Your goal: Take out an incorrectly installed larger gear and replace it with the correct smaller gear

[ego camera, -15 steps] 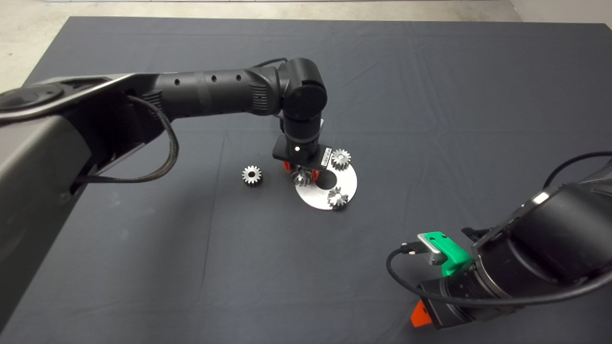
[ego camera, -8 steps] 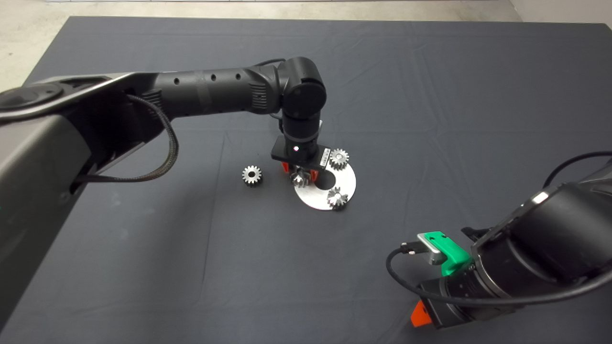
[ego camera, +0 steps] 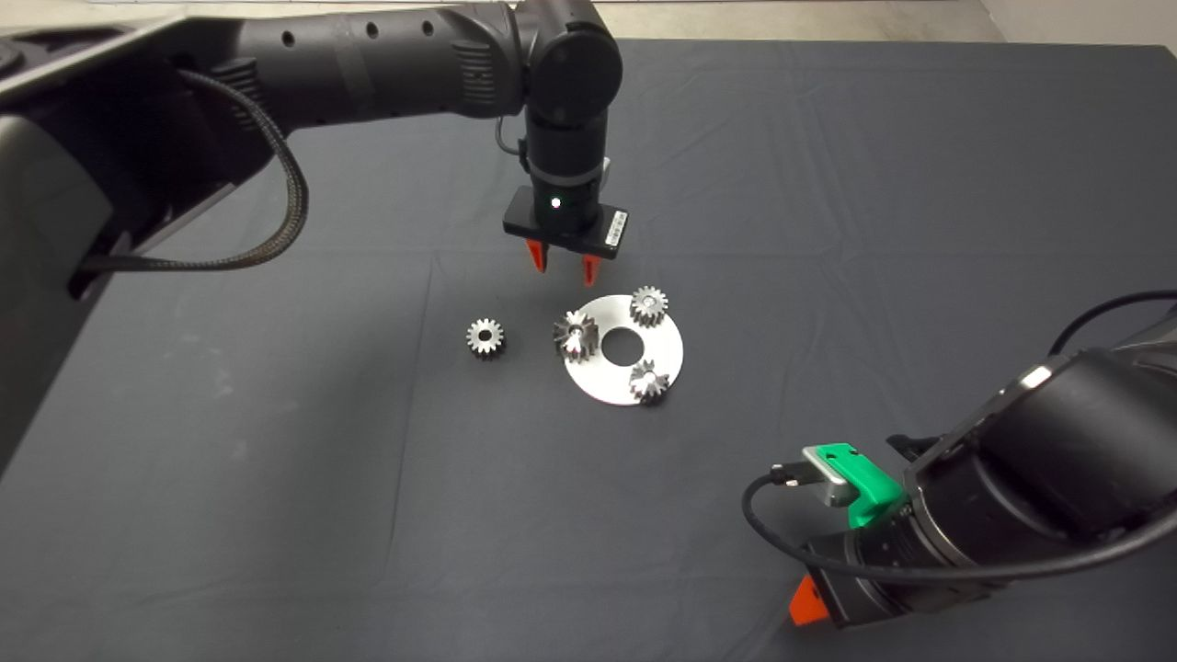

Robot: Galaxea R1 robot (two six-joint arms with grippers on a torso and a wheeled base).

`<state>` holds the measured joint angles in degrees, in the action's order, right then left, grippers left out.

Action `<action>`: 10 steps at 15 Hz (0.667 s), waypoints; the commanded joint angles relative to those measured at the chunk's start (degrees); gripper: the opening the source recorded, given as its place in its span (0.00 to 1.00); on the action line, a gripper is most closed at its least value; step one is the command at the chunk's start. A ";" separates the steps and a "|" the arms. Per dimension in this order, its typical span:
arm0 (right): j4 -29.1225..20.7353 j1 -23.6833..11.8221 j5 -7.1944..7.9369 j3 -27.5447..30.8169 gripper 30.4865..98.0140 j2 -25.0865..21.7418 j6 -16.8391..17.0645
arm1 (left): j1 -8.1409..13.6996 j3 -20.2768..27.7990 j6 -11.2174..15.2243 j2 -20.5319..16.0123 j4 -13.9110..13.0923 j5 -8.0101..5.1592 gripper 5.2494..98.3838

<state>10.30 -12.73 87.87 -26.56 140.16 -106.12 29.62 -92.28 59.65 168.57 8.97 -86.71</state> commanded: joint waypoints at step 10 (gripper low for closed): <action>-1.57 -1.08 7.13 -1.37 0.41 -0.09 1.97 | -1.17 -0.43 -0.15 0.23 -1.06 -0.60 0.44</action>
<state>10.30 -12.73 87.89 -27.19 140.13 -105.42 29.38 -92.66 59.43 168.69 8.51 -86.80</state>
